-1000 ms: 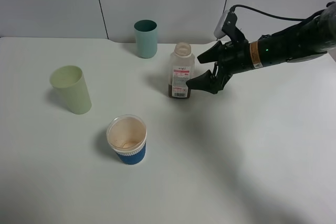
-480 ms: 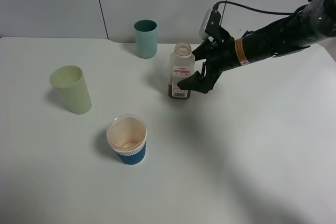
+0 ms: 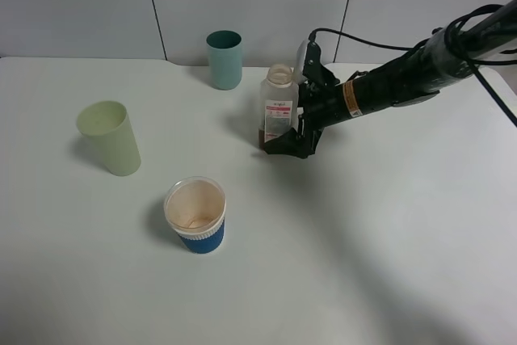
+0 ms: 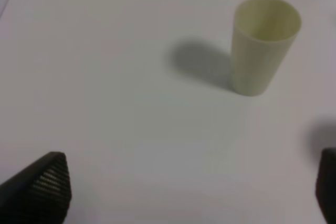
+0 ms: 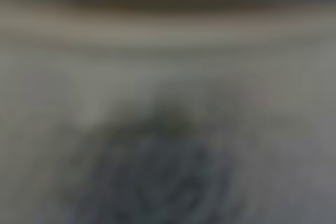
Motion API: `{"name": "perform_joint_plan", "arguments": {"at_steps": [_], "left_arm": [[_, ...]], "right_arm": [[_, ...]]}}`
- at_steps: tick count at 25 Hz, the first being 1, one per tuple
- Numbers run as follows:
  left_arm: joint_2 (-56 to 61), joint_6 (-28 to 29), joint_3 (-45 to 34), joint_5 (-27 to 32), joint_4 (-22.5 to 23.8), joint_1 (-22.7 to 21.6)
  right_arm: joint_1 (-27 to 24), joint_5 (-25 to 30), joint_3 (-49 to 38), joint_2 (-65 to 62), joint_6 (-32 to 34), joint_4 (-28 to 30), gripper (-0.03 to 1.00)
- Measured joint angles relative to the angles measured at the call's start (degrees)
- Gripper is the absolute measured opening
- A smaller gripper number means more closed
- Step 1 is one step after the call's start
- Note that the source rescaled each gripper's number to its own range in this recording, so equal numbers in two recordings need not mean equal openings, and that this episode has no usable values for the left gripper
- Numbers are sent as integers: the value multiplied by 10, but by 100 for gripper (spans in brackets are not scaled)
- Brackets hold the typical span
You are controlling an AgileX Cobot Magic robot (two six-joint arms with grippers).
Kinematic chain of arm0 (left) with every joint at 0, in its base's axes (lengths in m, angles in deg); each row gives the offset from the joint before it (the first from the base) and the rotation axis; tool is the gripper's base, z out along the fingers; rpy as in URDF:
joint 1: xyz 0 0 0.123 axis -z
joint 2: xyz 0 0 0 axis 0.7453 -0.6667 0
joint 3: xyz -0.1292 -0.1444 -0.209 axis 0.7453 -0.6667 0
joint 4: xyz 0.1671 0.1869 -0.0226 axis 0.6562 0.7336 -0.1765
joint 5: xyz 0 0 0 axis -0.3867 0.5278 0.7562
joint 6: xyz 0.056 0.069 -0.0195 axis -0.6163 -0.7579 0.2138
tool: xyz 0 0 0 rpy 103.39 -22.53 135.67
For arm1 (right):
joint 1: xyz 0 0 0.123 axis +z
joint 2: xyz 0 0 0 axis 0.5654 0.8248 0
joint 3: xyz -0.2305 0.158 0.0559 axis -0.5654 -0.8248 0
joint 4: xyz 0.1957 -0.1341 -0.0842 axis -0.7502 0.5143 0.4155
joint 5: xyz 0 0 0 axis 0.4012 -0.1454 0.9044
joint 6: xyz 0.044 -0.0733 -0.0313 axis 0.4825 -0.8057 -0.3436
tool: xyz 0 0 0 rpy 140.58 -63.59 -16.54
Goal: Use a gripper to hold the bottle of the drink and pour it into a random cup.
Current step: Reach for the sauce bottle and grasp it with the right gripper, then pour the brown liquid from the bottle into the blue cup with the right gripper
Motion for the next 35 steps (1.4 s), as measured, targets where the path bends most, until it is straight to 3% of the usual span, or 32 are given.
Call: {"name": "perform_joint_plan", "arguments": {"at_steps": [6, 10, 13, 18, 19, 25, 35], "left_arm": [[0, 0, 0, 0, 0, 0], [0, 0, 0, 0, 0, 0], [0, 0, 0, 0, 0, 0], [0, 0, 0, 0, 0, 0], [0, 0, 0, 0, 0, 0], [0, 0, 0, 0, 0, 0], [0, 0, 0, 0, 0, 0]], "right_arm": [[0, -14, 10, 15, 0, -20, 96], [0, -19, 10, 15, 0, -20, 85], [0, -24, 10, 15, 0, -20, 64], [0, -25, 10, 15, 24, -21, 14], [0, -25, 11, 15, 35, -22, 8], [0, -25, 11, 15, 87, -24, 8], [6, -15, 11, -5, 95, 1, 8]]}}
